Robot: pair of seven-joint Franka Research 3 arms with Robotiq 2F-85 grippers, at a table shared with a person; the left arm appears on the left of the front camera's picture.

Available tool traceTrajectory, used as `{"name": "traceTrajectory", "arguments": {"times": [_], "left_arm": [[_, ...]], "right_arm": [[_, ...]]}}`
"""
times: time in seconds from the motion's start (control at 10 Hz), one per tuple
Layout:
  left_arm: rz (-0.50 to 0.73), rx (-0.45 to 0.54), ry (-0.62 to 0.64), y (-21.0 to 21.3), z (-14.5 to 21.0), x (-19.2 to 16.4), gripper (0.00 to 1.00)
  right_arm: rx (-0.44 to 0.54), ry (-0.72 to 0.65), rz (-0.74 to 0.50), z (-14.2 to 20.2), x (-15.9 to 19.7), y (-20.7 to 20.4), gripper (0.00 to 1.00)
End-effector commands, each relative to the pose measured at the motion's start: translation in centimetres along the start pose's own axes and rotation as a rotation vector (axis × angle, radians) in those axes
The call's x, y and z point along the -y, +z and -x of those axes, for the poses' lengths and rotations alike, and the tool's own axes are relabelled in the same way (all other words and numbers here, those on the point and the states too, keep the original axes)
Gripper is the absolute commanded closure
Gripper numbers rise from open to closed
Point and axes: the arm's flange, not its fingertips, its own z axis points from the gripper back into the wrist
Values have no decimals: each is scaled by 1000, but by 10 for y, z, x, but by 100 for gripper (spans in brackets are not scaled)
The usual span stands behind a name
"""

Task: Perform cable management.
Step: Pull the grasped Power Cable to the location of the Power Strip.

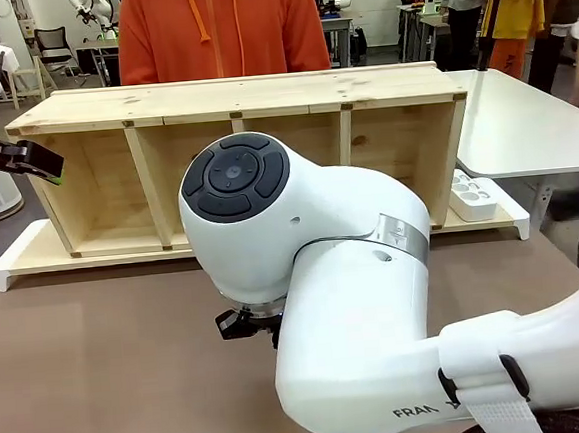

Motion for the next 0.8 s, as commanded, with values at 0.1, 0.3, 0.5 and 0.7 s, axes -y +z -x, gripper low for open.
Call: {"name": "traceTrajectory", "arguments": {"times": [0.1, 0.3, 0.5, 0.7], "left_arm": [[-2, 0, 4, 0, 0, 0, 0], [-2, 0, 4, 0, 0, 0, 0], [-2, 0, 4, 0, 0, 0, 0], [-2, 0, 4, 0, 0, 0, 0]], "right_arm": [[0, 0, 0, 0, 0, 0, 84], [0, -6, 12, 15, 17, 6, 84], [35, -79, 0, 38, 59, 19, 84], [38, -173, 16, 58, 102, 27, 84]]}}
